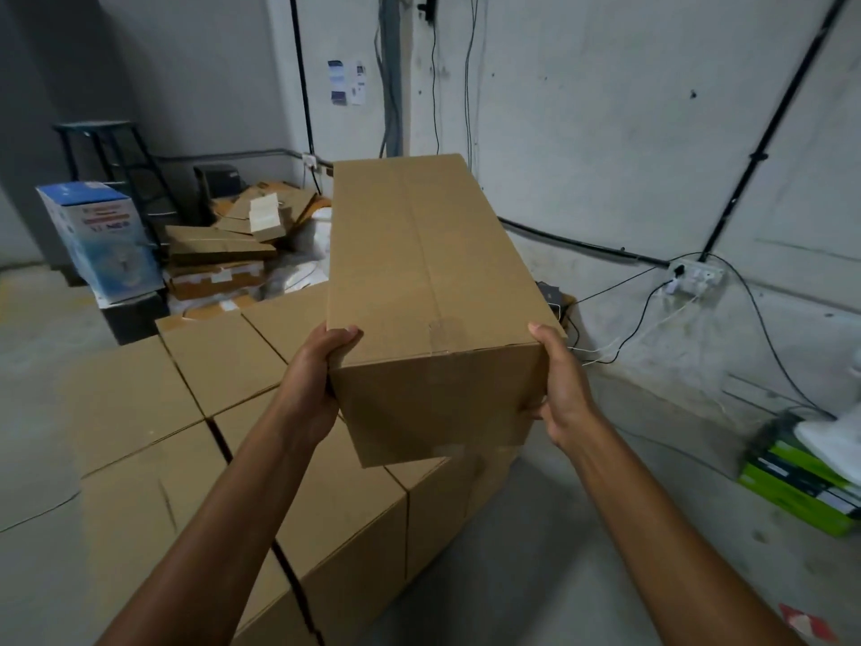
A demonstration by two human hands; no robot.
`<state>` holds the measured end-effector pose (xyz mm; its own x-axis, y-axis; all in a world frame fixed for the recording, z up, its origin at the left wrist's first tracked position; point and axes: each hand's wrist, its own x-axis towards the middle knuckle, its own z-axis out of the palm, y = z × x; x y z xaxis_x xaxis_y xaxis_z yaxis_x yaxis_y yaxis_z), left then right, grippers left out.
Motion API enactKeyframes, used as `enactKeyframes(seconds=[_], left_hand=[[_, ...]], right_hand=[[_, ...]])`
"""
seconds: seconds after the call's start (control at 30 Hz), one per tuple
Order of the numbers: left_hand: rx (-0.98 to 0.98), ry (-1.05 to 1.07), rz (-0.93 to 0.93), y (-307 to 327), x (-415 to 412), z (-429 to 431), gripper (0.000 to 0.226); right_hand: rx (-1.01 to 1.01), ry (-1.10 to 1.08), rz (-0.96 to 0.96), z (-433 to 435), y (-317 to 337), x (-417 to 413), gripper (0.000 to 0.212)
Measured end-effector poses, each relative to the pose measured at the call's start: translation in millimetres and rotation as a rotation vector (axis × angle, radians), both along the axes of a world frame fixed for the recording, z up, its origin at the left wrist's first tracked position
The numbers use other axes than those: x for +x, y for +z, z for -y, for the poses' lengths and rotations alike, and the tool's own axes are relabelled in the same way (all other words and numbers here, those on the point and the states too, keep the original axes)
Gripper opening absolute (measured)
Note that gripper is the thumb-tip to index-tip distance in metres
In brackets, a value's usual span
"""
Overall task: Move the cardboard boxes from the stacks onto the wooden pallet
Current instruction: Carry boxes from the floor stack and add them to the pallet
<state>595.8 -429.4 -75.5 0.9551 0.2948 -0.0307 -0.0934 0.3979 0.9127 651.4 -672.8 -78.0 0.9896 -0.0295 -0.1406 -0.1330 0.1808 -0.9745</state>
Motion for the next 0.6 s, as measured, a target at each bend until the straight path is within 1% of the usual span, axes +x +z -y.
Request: enactKeyframes(seconds=[0.1, 0.23, 0.37, 0.53, 0.6], left_hand=[[-0.046, -0.012, -0.007, -2, 75, 8, 0.007], [-0.08, -0.012, -0.039, -4, 156, 21, 0.01], [-0.126, 0.022, -0.093, -18, 220, 32, 0.009], [-0.169, 0.09, -0.15, -48, 286, 47, 0.006], [-0.172, 0.122, -0.16, -63, 311, 57, 0.013]], right_hand=[[-0.023, -0.023, -0.013, 7, 5, 69, 0.026], [-0.05, -0.029, -0.022, 18, 8, 152, 0.015], [-0.077, -0.001, -0.077, 29, -1, 223, 0.021], [-0.097, 0.081, -0.136, 41, -23, 306, 0.018], [-0.102, 0.118, -0.163, 49, -35, 342, 0.018]])
